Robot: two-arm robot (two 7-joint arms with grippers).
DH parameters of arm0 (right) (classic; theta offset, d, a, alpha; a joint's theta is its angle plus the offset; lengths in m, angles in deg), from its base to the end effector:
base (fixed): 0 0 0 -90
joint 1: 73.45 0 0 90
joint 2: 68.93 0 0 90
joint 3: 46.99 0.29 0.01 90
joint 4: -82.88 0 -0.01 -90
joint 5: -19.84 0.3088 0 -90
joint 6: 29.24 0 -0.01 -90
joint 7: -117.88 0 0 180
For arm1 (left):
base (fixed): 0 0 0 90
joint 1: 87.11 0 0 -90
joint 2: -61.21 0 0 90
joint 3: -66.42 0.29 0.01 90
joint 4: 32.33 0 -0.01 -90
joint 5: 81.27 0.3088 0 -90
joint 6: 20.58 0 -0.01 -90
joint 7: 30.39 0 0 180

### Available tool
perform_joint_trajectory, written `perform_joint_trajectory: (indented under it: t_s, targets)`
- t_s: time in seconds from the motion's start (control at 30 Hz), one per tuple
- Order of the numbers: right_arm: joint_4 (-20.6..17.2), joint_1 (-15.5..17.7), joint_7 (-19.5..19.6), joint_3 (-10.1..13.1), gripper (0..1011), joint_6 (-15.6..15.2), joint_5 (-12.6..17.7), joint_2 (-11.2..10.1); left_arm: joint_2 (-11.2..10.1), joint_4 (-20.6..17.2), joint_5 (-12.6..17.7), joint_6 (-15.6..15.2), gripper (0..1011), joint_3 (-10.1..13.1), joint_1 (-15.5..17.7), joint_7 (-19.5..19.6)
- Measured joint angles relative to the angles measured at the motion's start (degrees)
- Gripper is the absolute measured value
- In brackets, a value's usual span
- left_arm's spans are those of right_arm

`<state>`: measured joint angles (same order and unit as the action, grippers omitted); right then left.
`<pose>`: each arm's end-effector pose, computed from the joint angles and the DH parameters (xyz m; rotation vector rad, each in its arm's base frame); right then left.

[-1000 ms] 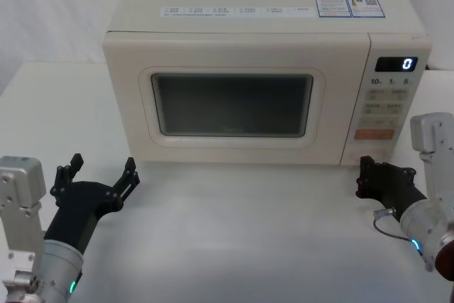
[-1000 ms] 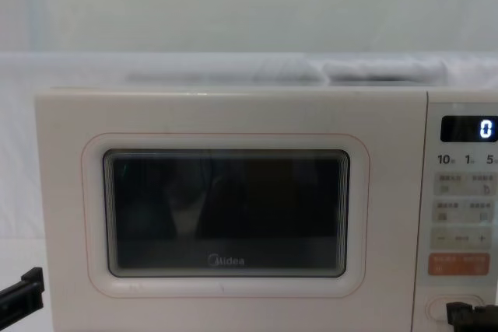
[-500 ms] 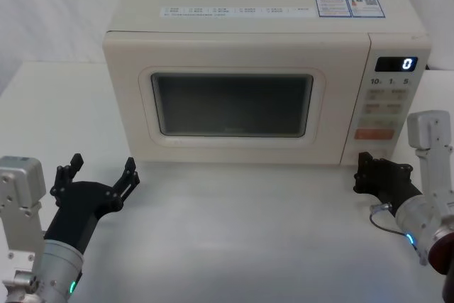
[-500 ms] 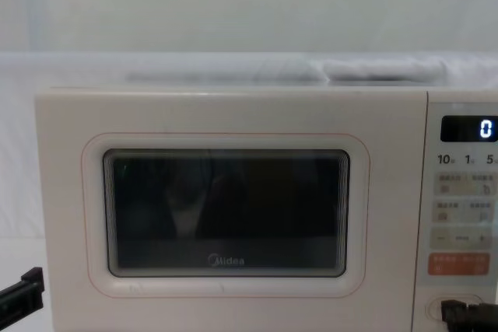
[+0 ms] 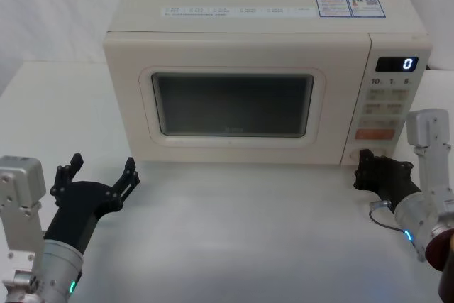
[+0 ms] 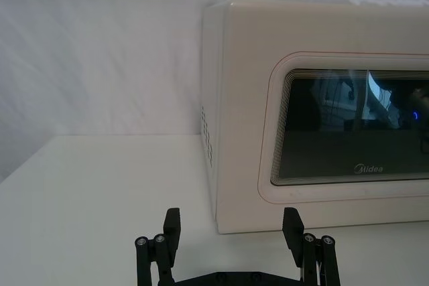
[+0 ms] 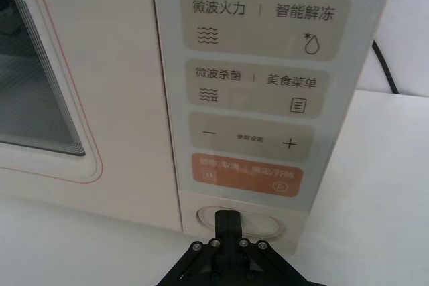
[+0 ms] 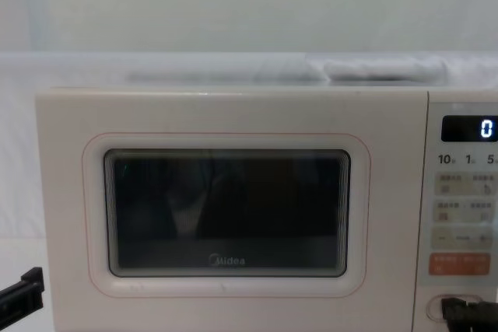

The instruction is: Press the button to open the microwave door with one hand; close the microwave door with the other hand.

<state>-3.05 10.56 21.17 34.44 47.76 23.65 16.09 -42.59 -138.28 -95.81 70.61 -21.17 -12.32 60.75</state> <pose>0.3556 0.0205 -0.2923 -0.1853 0.1290 -1.3104 0.2530 0.0375 -0.2853 -0.0381 0.0141 1.4461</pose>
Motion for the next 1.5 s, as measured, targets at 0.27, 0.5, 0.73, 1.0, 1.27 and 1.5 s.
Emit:
perform_joint_trajectory:
  t_s: [0.27,0.5,0.73,1.0,1.27,1.5]
  targets:
    - [0.4,0.0,0.4,0.4,0,0.4,-0.4,0.3,0.0,0.0,0.0,0.0,1001,0.0,0.0,0.0]
    - [1.3,-0.6,0.7,0.6,0,0.9,-0.8,0.8,0.0,0.0,0.0,0.0,1001,0.0,0.0,0.0]
    - [2.8,-1.8,0.7,0.6,0,1.6,-1.0,1.3,0.0,0.0,0.0,0.0,1001,0.0,0.0,0.0]
    - [4.4,-3.0,0.8,0.5,0,2.3,-1.2,1.7,0.0,0.0,0.0,0.0,1001,0.0,0.0,0.0]
    - [4.6,-3.2,0.7,0.5,0,2.4,-1.3,1.7,0.0,0.0,0.0,0.0,1001,0.0,0.0,0.0]
    - [3.9,-2.6,0.7,0.6,0,2.3,-1.3,1.6,0.0,0.0,0.0,0.0,1001,0.0,0.0,0.0]
